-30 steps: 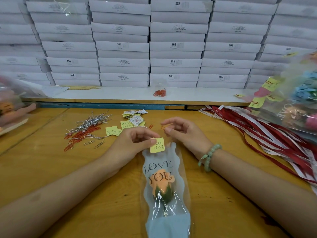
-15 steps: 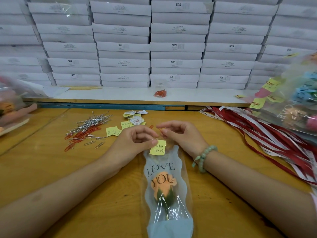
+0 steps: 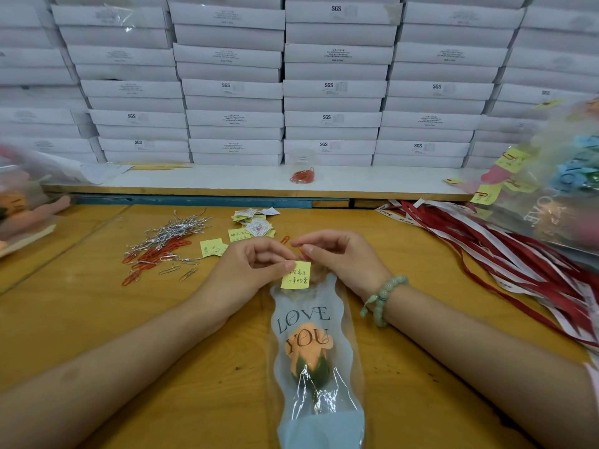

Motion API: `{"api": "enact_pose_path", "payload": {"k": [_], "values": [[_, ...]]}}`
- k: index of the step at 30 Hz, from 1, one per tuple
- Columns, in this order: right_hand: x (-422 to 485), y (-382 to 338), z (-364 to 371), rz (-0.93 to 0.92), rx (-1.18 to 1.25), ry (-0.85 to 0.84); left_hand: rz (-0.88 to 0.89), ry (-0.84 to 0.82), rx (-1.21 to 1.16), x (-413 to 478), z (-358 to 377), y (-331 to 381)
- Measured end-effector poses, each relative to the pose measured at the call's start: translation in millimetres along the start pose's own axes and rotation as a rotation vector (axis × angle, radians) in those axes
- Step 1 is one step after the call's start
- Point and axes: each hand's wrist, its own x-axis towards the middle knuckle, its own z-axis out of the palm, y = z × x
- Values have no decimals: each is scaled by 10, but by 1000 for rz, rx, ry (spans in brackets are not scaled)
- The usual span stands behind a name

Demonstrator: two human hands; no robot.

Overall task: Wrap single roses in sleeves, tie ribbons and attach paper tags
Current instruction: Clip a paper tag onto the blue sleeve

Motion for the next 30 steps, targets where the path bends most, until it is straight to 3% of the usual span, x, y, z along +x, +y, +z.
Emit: {"api": "enact_pose_path", "payload": {"k": [15,30], "values": [[1,-19,23,59,121,58,-16,24,32,3,13,6],[-25,-19,57,10,52,1,-28,61,23,6,13,6]]}}
